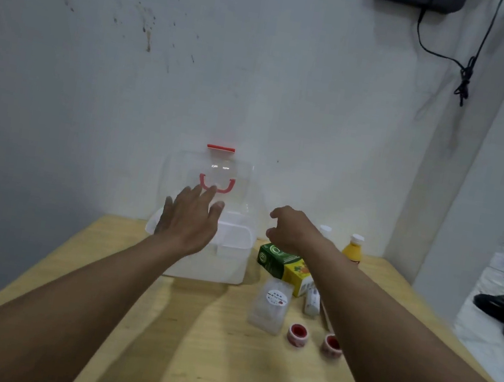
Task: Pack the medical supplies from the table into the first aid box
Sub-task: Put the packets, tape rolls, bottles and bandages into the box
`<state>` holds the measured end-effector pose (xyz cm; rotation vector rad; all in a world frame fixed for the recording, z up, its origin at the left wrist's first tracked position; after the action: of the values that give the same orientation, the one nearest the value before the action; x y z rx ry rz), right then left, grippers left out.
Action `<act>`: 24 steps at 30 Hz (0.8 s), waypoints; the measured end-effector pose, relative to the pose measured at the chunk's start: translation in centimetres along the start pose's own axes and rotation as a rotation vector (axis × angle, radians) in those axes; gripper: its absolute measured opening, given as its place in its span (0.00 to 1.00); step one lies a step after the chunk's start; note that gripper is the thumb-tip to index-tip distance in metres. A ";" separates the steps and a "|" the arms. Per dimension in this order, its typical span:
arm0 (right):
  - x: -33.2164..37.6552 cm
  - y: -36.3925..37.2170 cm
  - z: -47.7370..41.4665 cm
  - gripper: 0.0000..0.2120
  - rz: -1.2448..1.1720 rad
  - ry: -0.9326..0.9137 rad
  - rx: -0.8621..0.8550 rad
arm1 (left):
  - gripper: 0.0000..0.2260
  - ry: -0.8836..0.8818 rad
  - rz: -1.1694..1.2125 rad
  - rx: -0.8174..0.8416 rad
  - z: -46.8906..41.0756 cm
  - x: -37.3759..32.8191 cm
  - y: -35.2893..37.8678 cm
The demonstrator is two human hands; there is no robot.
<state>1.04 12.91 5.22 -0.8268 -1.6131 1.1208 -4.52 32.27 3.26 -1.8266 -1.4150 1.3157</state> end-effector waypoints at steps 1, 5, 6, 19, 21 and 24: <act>-0.3 0.3 0.3 0.19 0.042 0.010 0.012 | 0.25 0.015 -0.047 0.024 0.8 0.0 0.7; -1.1 1.4 1.5 0.07 0.242 0.010 0.085 | 0.29 0.009 -0.193 0.064 3.4 0.3 2.7; -1.3 1.6 1.7 0.09 0.294 0.011 0.099 | 0.30 -0.002 -0.219 0.067 3.8 0.5 3.0; -2.7 3.4 2.0 0.16 0.498 -0.005 0.112 | 0.36 0.021 -0.370 -0.010 4.6 1.8 4.3; -2.8 3.3 1.9 0.16 0.488 0.006 0.116 | 0.36 0.021 -0.376 -0.025 4.6 1.8 4.4; -3.0 3.2 1.8 0.18 0.470 0.010 0.119 | 0.36 0.023 -0.373 -0.038 4.6 1.8 4.5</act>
<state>0.19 10.84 1.05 -1.1646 -1.3605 1.5195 -6.57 31.56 -3.07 -1.4988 -1.6792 1.0800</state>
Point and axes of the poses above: each hand's wrist, its own z-axis away from the middle knuckle, its own y-axis out of the palm, x = y × z, the point moved 3 cm from there along -z, towards the middle knuckle, and after that the axes turned 1 degree about x, right-handed, at the moved point
